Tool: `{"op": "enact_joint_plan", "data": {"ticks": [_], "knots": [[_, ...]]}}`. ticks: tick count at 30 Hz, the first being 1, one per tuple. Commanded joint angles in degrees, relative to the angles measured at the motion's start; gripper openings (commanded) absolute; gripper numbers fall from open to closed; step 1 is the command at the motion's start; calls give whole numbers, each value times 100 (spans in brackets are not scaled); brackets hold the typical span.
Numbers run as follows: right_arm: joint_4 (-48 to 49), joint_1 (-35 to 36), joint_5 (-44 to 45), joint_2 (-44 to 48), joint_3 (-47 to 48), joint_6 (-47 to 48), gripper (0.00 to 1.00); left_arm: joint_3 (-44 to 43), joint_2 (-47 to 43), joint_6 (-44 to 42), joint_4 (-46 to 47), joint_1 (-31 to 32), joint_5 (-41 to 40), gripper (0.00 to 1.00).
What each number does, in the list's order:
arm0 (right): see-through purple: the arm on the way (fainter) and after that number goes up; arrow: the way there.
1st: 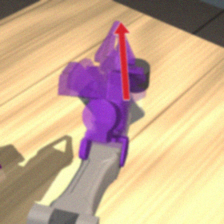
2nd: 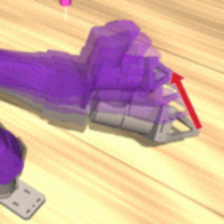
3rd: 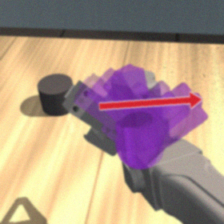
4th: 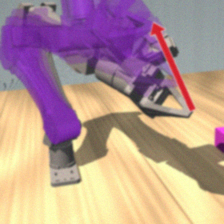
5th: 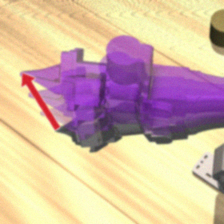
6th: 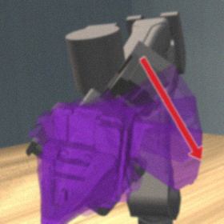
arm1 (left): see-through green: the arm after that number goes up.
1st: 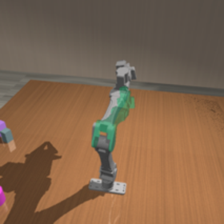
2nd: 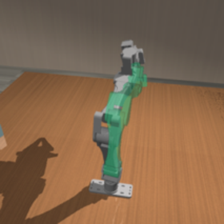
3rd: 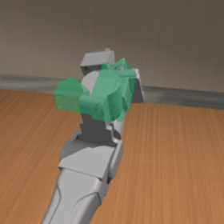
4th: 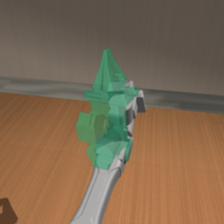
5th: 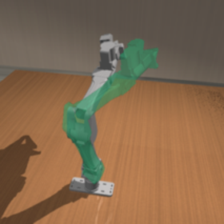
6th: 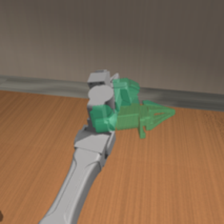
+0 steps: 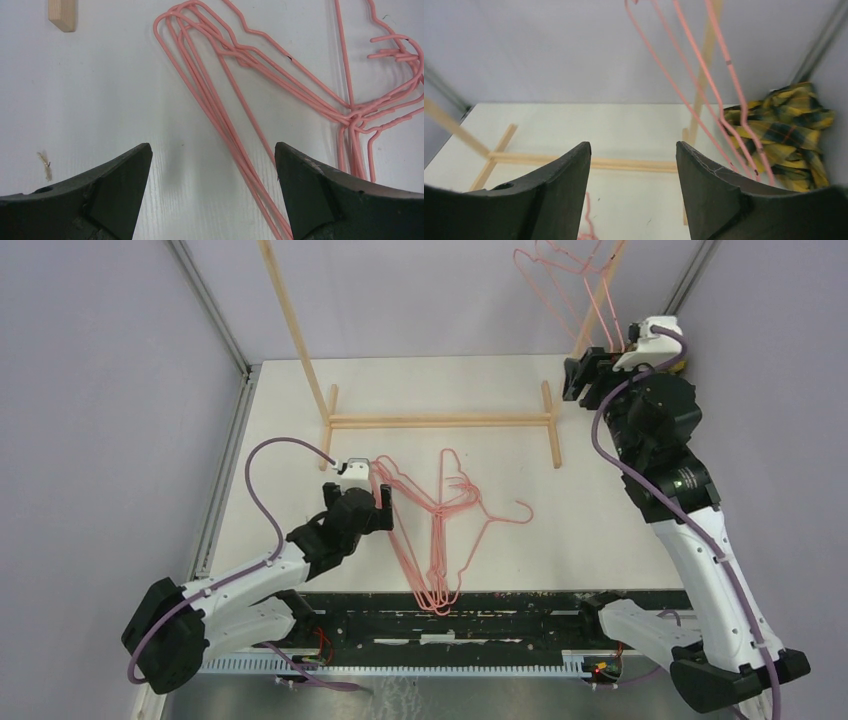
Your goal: Organize the hangers
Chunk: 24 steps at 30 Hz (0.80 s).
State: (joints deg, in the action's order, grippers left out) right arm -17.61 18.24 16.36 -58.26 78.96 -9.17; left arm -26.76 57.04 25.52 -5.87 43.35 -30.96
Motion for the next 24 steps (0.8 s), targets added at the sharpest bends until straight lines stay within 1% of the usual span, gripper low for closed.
{"op": "enact_joint_plan", "data": {"ticks": [1, 5, 7, 9, 12, 14, 17, 20, 24], "knots": [[-355, 525, -1066, -273, -243, 7, 70, 15, 179, 155, 419, 14, -46, 99], [-546, 1334, -942, -667, -816, -27, 69, 6, 370, 164, 489, 13, 26, 99], [-597, 1673, -996, -967, -1130, -214, 67, -7, 448, 164, 499, 11, 48, 99], [-529, 1917, -1111, -1196, -1572, -536, 63, -32, 495, 156, 491, 13, 55, 99], [-167, 2142, -1401, -1471, -2242, -1044, 59, -37, 510, 147, 491, 11, 57, 99], [28, 2307, -1617, -1736, -2526, -1277, 55, -34, 513, 146, 490, 8, 67, 99], [129, 2724, -1830, -2303, -2617, -1473, 50, -3, 540, 146, 505, 14, 79, 99], [178, 3369, -1761, -2793, -2491, -1621, 49, 37, 593, 195, 494, 14, 35, 99], [479, 3733, -1770, -3198, -2333, -1846, 49, 128, 570, 278, 469, 5, -99, 99]]}}
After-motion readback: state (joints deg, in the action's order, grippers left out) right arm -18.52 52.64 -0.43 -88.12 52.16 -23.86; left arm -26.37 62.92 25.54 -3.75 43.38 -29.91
